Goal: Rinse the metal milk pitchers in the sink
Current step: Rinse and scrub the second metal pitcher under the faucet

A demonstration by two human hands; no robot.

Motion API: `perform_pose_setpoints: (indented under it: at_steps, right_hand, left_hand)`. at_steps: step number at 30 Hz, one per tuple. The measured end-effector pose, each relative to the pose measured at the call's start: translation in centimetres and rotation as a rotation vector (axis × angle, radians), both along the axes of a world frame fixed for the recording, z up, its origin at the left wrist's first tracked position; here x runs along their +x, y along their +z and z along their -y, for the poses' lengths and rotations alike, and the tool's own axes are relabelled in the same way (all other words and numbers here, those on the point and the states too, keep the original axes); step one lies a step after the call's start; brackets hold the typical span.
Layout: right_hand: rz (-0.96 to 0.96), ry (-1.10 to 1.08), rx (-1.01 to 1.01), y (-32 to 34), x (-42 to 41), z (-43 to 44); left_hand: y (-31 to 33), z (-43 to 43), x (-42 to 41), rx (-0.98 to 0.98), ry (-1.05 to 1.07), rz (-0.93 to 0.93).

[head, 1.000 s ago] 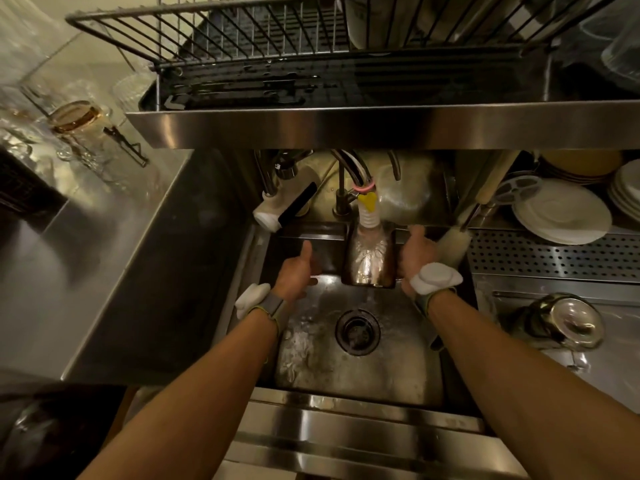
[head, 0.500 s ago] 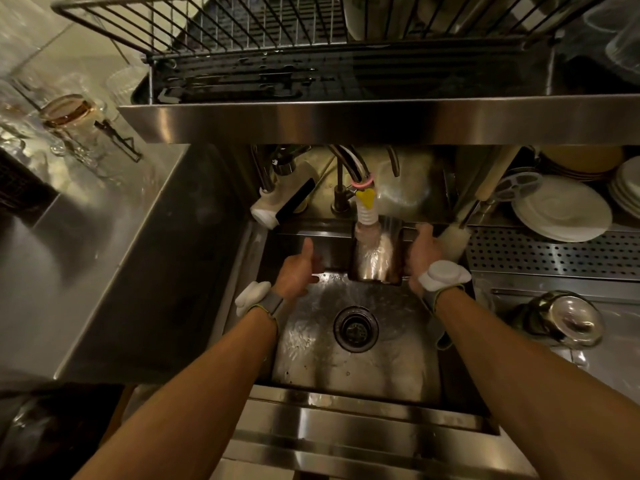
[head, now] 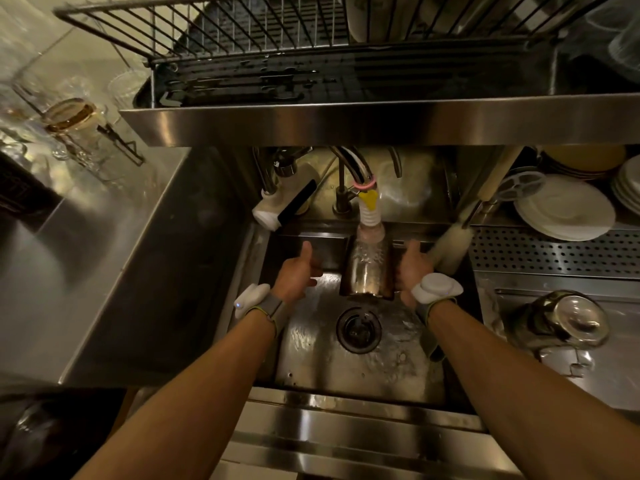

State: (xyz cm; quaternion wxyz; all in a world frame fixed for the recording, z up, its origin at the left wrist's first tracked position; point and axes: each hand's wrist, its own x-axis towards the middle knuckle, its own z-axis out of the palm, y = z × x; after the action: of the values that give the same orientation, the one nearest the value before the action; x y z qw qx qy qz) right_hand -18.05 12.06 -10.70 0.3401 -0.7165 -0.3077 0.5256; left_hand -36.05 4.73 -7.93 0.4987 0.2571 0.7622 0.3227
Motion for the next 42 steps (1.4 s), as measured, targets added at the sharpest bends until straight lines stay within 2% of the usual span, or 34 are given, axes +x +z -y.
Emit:
perform_pose_setpoints:
  at_steps: [6, 12, 18, 21, 25, 28, 35, 42]
  right_hand:
    - [-0.134, 0.127, -0.080, 0.4, -0.7, 0.8]
    - [-0.144, -0.025, -0.082, 1.3, 1.7, 0.7]
    - [-0.159, 0.194, -0.130, 0.8, 0.0, 2.1]
    - [-0.105, 0.160, -0.060, 1.3, 0.1, 1.8]
    - [-0.331, 0.303, -0.016, 2.2, -1.4, 2.3]
    - [-0.319, 0.390, -0.018, 2.1, -1.3, 3.0]
    - [-0.349, 0.250, 0.069, 1.3, -0.9, 3.6]
    - [-0.361, 0.313, 0.100, 1.7, -0.9, 3.9]
  left_hand:
    - [-0.5, 0.0, -0.2, -0.019, -0.018, 0.000]
    - [-1.3, -0.1, 0.0, -0.029, -0.014, 0.030]
    - [-0.9, -1.0, 0.4, -0.014, -0.024, 0.002]
    - [-0.7, -1.1, 0.3, -0.014, -0.042, -0.002]
    - [-0.9, -0.9, 0.8, -0.044, -0.047, 0.009]
    - [-0.5, -1.1, 1.3, -0.002, -0.053, -0.008]
    - [-0.8, -1.0, 1.2, -0.025, -0.046, 0.014]
    - [-1.1, -1.1, 1.7, 0.013, -0.060, 0.008]
